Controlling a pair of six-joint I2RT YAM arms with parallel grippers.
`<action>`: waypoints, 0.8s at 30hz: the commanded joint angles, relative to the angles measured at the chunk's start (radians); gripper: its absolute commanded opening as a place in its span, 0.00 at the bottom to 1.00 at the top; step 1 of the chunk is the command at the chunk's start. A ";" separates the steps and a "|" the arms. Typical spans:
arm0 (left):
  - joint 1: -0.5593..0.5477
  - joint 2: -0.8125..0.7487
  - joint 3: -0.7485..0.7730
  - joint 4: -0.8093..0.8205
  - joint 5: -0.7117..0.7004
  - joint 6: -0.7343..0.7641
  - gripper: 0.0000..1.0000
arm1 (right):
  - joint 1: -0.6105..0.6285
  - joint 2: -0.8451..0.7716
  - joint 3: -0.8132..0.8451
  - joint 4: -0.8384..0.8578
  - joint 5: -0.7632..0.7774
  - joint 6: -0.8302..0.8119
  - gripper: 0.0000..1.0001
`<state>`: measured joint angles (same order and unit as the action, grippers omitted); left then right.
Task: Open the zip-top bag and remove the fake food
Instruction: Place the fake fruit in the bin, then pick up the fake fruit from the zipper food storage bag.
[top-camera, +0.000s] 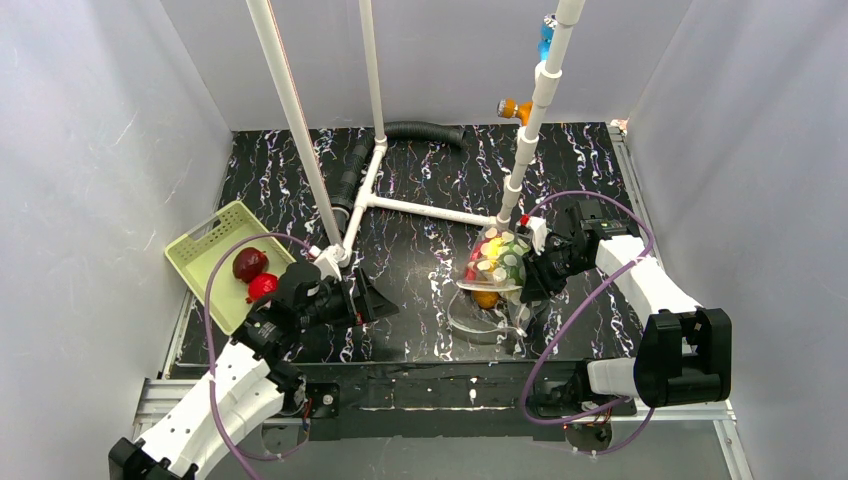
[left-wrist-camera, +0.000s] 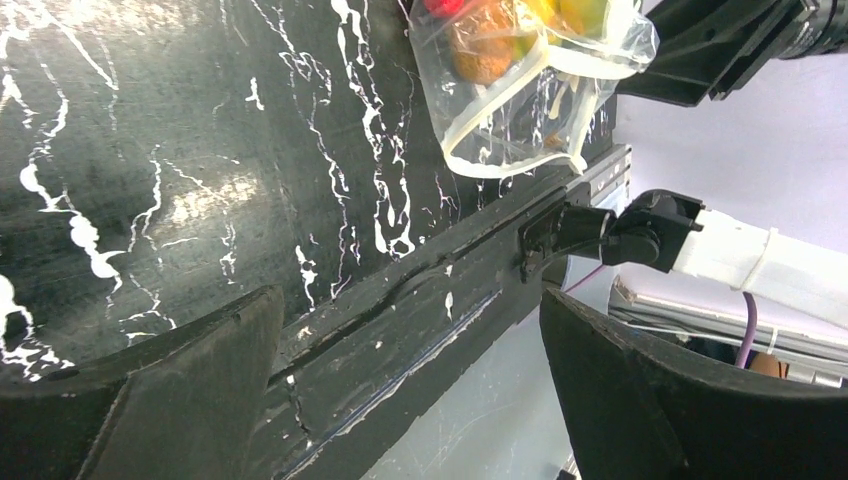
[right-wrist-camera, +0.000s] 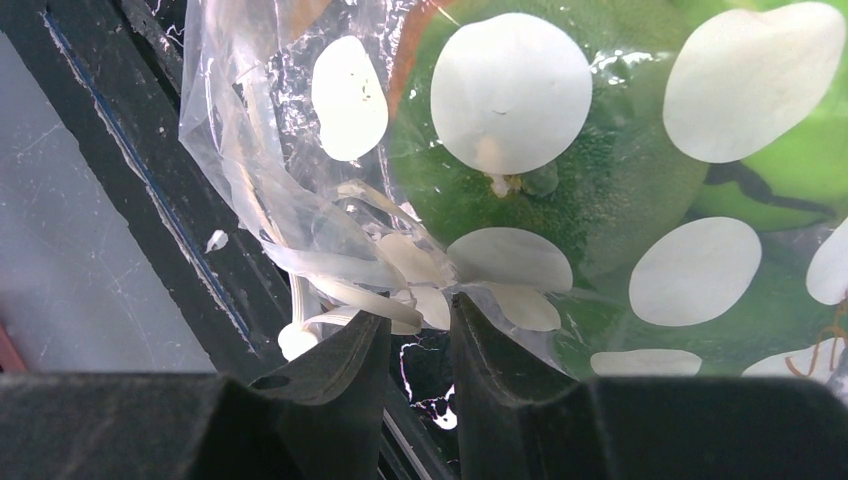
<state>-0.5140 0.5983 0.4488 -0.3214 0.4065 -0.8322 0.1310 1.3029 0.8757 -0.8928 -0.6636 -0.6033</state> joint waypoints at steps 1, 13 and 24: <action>-0.059 0.015 -0.011 0.060 -0.044 -0.023 0.99 | -0.004 -0.009 0.039 -0.024 -0.035 -0.015 0.36; -0.192 0.062 -0.015 0.157 -0.088 -0.042 0.99 | -0.004 -0.014 0.040 -0.028 -0.043 -0.019 0.36; -0.299 0.107 -0.018 0.247 -0.150 -0.065 0.99 | -0.003 -0.024 0.040 -0.032 -0.057 -0.027 0.36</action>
<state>-0.7780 0.6945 0.4377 -0.1234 0.2985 -0.8906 0.1310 1.3029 0.8757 -0.9009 -0.6857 -0.6102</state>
